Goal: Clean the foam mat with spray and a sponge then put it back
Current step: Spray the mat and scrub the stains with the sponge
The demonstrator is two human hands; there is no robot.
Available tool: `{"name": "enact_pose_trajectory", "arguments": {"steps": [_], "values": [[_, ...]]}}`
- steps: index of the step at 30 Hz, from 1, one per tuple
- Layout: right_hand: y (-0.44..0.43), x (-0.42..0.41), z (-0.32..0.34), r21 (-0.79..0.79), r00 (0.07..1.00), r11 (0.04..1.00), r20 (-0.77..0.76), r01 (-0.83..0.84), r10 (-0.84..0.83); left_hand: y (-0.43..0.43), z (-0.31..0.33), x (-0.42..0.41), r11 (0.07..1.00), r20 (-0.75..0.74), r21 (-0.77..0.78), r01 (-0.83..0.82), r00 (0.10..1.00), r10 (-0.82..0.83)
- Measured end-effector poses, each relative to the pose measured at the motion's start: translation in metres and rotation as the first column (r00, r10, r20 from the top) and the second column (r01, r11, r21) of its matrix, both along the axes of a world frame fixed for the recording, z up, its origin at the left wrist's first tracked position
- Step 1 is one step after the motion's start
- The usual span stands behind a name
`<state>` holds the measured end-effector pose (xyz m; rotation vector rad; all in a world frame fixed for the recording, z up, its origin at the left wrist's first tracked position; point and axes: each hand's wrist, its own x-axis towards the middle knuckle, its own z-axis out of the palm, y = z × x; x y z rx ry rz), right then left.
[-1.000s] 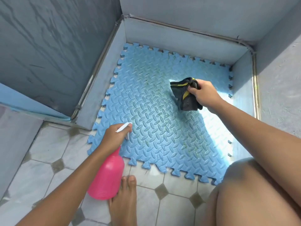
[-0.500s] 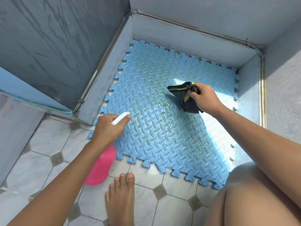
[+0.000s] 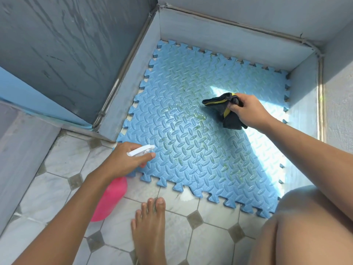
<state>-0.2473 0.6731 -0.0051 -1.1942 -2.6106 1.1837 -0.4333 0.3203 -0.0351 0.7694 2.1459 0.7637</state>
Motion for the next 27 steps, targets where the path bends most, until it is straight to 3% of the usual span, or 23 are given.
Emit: {"name": "enact_pose_trajectory", "arguments": {"steps": [3,12,16,21,27], "values": [[-0.002,0.000,-0.001,-0.010,1.000,1.000,-0.001,-0.002,0.002,-0.001,-0.002,0.002,0.989,-0.020,-0.013,0.149,0.989,-0.150],[-0.001,0.002,0.000,-0.003,1.000,1.000,0.013,0.007,-0.007,0.008,-0.005,0.006,0.994,-0.113,0.019,0.107,0.988,-0.104],[-0.001,0.003,-0.001,-0.011,1.000,1.000,0.019,0.007,-0.007,0.009,-0.007,0.004,0.999,-0.242,0.006,-0.049,0.969,0.049],[0.000,0.003,-0.002,-0.017,1.000,1.000,0.023,0.003,-0.002,0.003,-0.015,0.005,0.994,-0.204,-0.032,0.100,0.973,-0.105],[0.000,0.002,-0.003,-0.016,1.000,1.000,0.024,-0.012,0.012,0.000,-0.016,0.005,0.989,-0.222,-0.043,0.142,0.964,-0.148]]}}
